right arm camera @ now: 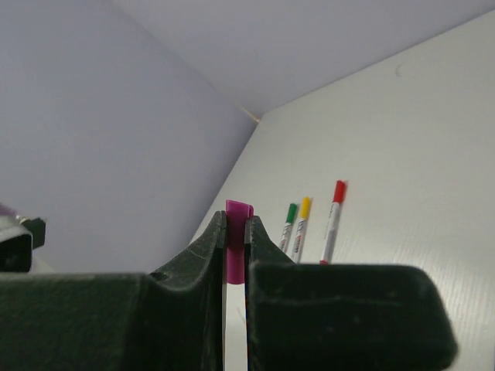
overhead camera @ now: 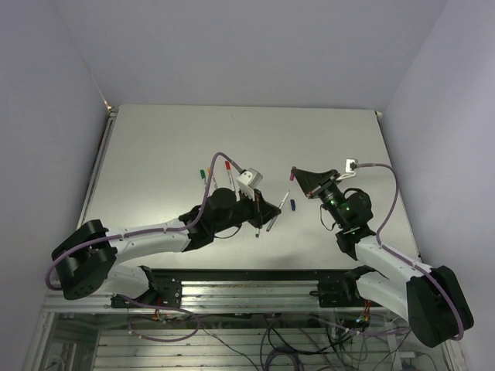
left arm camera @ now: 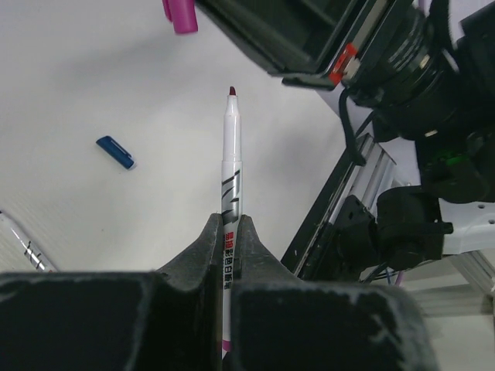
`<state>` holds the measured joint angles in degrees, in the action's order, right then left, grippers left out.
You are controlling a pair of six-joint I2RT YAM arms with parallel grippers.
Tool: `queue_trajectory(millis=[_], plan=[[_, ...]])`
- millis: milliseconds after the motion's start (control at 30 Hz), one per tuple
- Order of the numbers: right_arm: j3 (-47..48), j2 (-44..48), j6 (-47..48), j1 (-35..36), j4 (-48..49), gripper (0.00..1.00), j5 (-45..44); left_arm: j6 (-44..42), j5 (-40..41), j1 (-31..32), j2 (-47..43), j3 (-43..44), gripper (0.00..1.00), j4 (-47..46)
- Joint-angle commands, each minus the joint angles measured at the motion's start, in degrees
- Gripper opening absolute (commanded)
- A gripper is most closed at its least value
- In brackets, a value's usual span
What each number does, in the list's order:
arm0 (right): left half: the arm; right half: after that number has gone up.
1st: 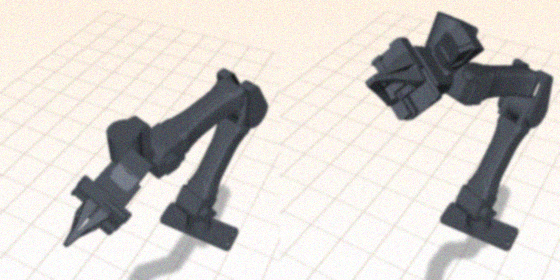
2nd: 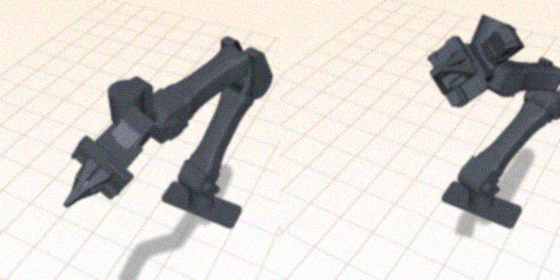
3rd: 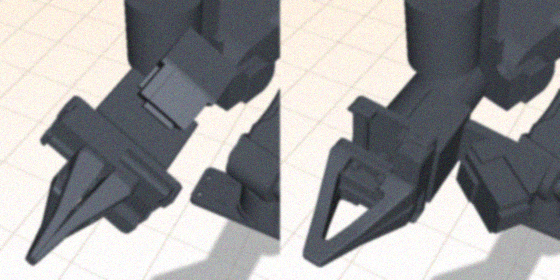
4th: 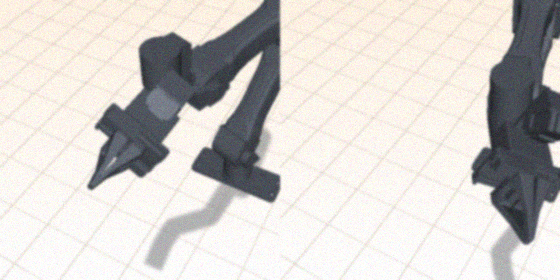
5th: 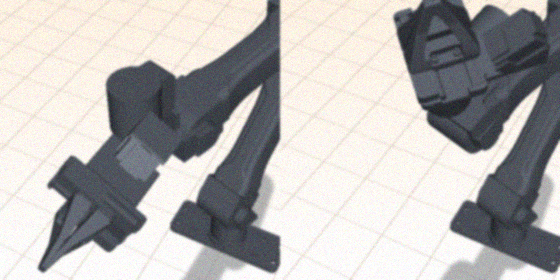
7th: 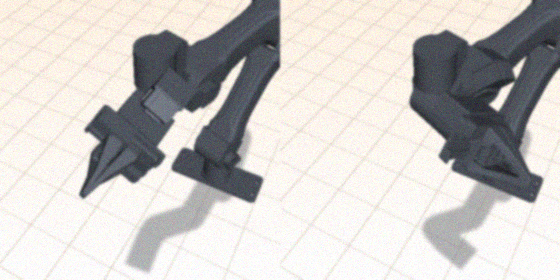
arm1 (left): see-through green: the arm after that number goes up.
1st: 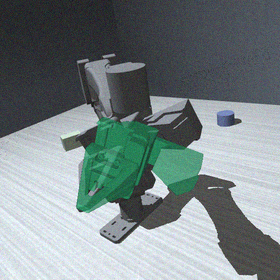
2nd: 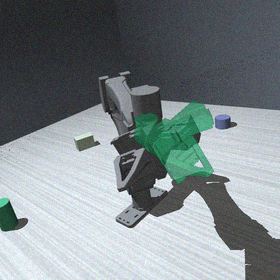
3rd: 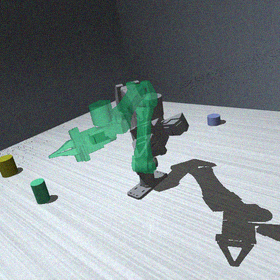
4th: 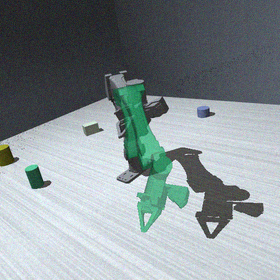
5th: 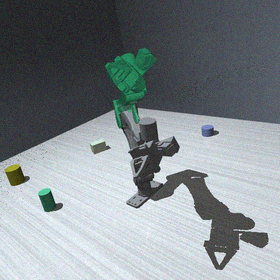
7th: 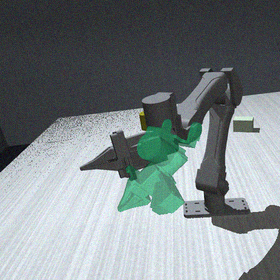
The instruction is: Insert the pens into the pen caps
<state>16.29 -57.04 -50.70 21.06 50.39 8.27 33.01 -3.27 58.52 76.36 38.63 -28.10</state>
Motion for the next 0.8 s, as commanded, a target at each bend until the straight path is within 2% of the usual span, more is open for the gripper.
queue_trajectory(millis=[0,133,767], plan=[[-2.43,-1.67,-3.51,-0.14,13.19,0.00,5.93,1.67,0.30,-0.38,-2.35,-1.51,0.07,-6.16],[-4.31,-2.20,-5.29,-0.14,19.17,0.00,7.04,1.98,1.57,-0.35,-2.92,-1.98,0.07,-6.72],[-4.81,0.98,-5.90,-0.14,16.05,0.00,8.77,2.77,3.09,-0.42,-3.01,-2.82,0.07,-8.51]])
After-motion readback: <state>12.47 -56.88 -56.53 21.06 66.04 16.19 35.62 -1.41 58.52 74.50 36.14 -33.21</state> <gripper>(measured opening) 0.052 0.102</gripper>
